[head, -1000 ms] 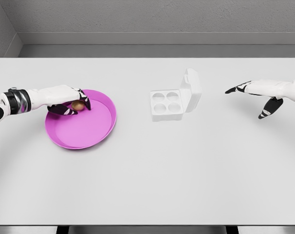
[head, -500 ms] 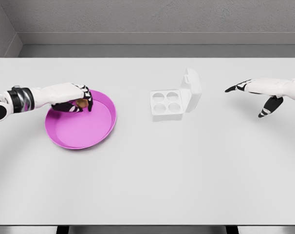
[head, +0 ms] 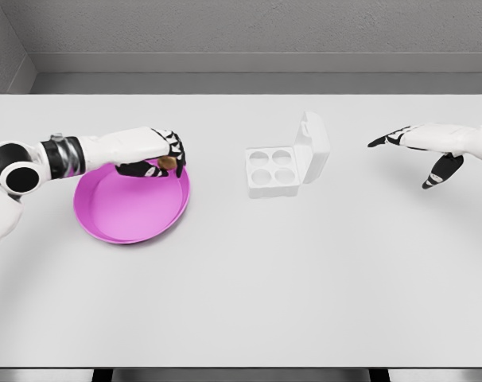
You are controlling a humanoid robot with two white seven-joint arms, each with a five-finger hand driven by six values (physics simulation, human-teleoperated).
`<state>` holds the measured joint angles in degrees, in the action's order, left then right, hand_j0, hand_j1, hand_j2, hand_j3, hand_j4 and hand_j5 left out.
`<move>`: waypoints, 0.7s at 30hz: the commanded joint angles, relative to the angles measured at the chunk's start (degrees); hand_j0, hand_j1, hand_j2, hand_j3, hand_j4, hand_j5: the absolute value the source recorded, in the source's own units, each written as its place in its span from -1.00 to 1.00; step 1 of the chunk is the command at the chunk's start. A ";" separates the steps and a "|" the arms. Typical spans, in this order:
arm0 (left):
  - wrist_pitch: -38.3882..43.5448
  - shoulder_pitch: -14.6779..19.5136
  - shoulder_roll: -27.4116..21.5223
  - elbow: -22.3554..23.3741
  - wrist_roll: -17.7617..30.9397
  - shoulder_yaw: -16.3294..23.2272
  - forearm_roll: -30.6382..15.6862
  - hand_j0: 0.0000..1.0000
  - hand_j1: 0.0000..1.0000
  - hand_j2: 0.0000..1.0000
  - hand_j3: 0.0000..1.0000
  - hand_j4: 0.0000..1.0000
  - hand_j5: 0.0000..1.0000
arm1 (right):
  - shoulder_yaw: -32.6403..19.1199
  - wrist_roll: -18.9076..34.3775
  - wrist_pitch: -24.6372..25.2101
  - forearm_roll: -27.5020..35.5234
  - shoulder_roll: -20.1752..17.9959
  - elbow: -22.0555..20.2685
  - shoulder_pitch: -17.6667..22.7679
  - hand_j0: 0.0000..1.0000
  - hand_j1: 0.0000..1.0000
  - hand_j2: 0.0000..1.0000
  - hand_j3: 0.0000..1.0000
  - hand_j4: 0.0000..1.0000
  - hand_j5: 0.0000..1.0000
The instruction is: Pack egg into the box and close the box lid
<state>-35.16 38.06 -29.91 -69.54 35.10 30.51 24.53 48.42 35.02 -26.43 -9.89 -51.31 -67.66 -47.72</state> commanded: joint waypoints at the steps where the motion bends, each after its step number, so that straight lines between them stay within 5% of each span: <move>1: 0.16 0.00 1.26 -0.42 -0.10 -0.01 -0.27 -0.20 -0.20 -0.20 -0.20 -0.20 -0.20 | 0.00 -0.02 0.15 0.31 -0.10 -0.02 0.00 1.00 1.00 1.00 1.00 1.00 1.00; 21: 0.16 0.79 10.58 0.20 -0.10 0.16 1.84 -0.20 -0.20 -0.20 -0.20 -0.20 -0.20 | 0.09 -0.02 0.06 0.31 -0.01 -0.02 -0.44 1.00 1.00 1.00 1.00 1.00 1.00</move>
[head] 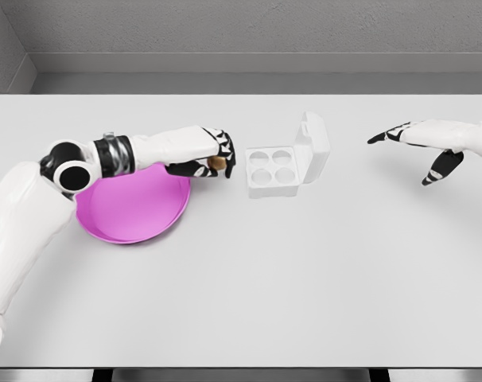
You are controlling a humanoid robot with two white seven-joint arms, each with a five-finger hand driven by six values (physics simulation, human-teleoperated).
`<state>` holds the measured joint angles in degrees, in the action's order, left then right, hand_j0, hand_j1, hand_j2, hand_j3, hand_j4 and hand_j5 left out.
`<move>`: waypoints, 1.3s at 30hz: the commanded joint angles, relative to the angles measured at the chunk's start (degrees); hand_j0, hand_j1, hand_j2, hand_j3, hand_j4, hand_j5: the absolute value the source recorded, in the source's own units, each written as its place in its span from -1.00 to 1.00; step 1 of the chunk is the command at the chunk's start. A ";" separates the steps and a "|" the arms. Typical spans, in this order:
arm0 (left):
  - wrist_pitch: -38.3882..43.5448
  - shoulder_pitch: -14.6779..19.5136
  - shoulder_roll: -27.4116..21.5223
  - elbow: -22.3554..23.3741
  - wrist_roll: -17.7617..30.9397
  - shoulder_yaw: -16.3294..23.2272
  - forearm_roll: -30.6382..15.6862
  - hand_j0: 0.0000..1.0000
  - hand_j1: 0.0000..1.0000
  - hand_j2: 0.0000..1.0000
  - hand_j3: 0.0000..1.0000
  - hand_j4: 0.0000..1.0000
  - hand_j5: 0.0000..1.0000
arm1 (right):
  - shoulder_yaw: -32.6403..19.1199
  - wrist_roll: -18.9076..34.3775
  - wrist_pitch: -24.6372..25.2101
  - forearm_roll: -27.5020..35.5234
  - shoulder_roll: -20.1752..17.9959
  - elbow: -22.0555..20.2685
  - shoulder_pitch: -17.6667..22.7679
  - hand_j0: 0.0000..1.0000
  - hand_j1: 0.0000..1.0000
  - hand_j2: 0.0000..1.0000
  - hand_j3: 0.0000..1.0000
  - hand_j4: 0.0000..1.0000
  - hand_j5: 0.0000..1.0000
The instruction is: Pack egg into the box and close the box lid
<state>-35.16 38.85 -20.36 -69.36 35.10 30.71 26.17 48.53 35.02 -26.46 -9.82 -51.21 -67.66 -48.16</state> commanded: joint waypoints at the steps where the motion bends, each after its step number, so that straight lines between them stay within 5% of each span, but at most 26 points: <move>1: 0.16 0.00 1.20 0.10 -0.10 -0.04 0.38 -0.20 -0.20 -0.20 -0.20 -0.20 -0.20 | -0.01 -0.02 0.10 0.24 -0.12 -0.01 -0.09 1.00 1.00 1.00 1.00 1.00 1.00; 24: 0.16 3.08 7.88 5.03 -0.10 -0.30 0.64 -0.22 -0.22 -0.22 -0.22 -0.22 -0.22 | -0.01 -0.02 0.10 0.24 -0.12 -0.01 -0.09 1.00 1.00 1.00 1.00 1.00 1.00; 39: 0.16 3.60 10.16 7.84 -0.10 -0.22 -9.73 -0.22 -0.22 -0.22 -0.22 -0.22 -0.22 | -0.01 -0.02 0.01 0.15 -0.12 -0.19 -0.09 1.00 1.00 1.00 1.00 1.00 1.00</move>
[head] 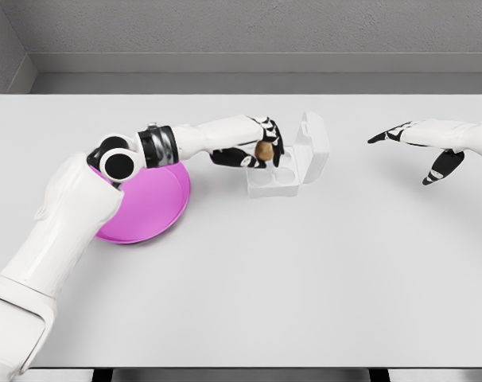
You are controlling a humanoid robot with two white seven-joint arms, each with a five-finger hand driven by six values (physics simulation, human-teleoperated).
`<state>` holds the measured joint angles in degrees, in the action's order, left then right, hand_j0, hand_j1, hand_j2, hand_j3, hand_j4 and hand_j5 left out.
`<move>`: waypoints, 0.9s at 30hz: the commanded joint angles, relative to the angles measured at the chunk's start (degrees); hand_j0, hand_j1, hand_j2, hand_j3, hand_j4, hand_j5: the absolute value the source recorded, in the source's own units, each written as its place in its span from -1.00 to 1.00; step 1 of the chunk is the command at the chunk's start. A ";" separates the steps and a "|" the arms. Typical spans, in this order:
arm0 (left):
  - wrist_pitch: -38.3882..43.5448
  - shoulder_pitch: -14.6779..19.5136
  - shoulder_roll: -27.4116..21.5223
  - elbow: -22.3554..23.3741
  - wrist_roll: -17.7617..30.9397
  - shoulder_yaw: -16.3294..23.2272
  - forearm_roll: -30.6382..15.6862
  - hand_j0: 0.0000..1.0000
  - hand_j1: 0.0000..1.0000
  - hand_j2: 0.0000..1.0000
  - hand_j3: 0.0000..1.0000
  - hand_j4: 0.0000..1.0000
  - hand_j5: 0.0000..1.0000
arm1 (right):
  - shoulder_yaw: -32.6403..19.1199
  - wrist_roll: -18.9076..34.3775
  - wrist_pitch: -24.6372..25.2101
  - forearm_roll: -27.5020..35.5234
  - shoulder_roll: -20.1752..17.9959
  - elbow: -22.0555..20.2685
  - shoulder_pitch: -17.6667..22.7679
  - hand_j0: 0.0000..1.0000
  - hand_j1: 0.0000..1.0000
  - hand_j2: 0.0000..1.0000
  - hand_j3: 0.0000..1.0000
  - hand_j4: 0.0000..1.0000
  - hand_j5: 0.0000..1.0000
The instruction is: Pack egg into the box and close the box lid
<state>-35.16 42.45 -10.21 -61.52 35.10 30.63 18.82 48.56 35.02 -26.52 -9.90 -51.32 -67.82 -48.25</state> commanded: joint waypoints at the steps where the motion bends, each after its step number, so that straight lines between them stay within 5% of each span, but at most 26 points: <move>1: 0.16 -0.09 0.10 0.09 -0.10 -0.04 -3.00 -0.23 -0.23 -0.23 -0.23 -0.23 -0.23 | -0.13 -0.02 0.16 0.24 -0.01 -0.03 0.00 1.00 1.00 1.00 1.00 1.00 1.00; 27: 0.16 -2.20 3.18 6.50 -0.10 0.05 -18.29 -0.24 -0.24 -0.24 -0.24 -0.24 -0.24 | 0.31 -0.02 0.07 0.32 0.16 -0.03 0.00 1.00 1.00 1.00 1.00 1.00 1.00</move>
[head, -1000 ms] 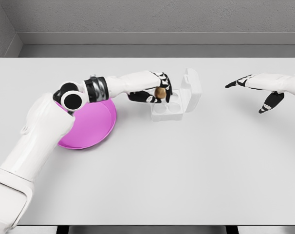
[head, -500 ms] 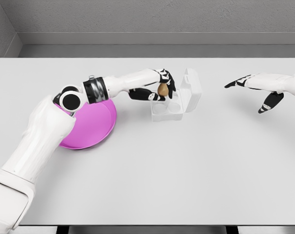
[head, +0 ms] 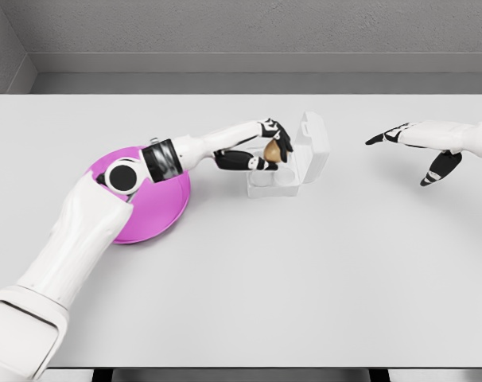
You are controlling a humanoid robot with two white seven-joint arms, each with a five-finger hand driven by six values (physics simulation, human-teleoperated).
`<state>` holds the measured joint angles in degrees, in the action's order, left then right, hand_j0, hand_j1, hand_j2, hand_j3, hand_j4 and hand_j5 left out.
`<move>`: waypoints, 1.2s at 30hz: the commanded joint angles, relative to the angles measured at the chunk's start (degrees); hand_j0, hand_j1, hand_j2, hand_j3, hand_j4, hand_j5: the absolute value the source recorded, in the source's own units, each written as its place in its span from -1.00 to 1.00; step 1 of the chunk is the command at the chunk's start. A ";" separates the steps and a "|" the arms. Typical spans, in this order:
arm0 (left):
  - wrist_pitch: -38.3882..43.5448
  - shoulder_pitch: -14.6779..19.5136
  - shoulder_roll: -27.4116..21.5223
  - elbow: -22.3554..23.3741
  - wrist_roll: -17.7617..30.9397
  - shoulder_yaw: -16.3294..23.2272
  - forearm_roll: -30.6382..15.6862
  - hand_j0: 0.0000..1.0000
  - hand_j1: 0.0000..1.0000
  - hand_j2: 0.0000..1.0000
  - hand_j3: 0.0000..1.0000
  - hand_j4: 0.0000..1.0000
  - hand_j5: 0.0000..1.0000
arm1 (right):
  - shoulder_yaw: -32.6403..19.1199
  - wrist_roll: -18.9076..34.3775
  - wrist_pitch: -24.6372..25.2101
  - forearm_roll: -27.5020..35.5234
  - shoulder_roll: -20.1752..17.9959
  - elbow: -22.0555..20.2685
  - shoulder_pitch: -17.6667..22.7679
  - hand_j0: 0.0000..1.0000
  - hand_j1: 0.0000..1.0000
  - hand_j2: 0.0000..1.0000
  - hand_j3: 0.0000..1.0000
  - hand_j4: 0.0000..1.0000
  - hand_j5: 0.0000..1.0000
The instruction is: Pack egg into the box and close the box lid
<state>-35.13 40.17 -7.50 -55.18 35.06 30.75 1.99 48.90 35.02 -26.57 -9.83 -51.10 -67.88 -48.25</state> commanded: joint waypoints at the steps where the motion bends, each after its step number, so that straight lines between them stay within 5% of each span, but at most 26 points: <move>1: 0.13 0.00 0.47 0.16 -0.06 -0.07 -1.91 -0.23 -0.23 -0.23 -0.23 -0.23 -0.23 | -0.03 -0.02 0.11 0.25 -0.05 -0.06 0.00 1.00 1.00 1.00 1.00 1.00 1.00; 20: 0.13 -1.58 0.21 0.77 -0.06 -0.07 -9.73 -0.23 -0.23 -0.23 -0.23 -0.23 -0.23 | 0.76 -0.02 0.11 0.25 0.03 -2.34 0.09 1.00 1.00 1.00 1.00 1.00 1.00; 36: 0.13 -3.16 -0.32 2.97 -0.06 -0.16 -9.82 -0.20 -0.20 -0.20 -0.20 -0.20 -0.20 | 0.84 -0.02 0.11 0.17 0.12 -2.52 0.09 1.00 1.00 1.00 1.00 1.00 1.00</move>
<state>-35.11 37.00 -7.83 -52.29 35.05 30.68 -7.37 49.79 35.02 -26.57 -9.89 -50.98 -70.32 -48.16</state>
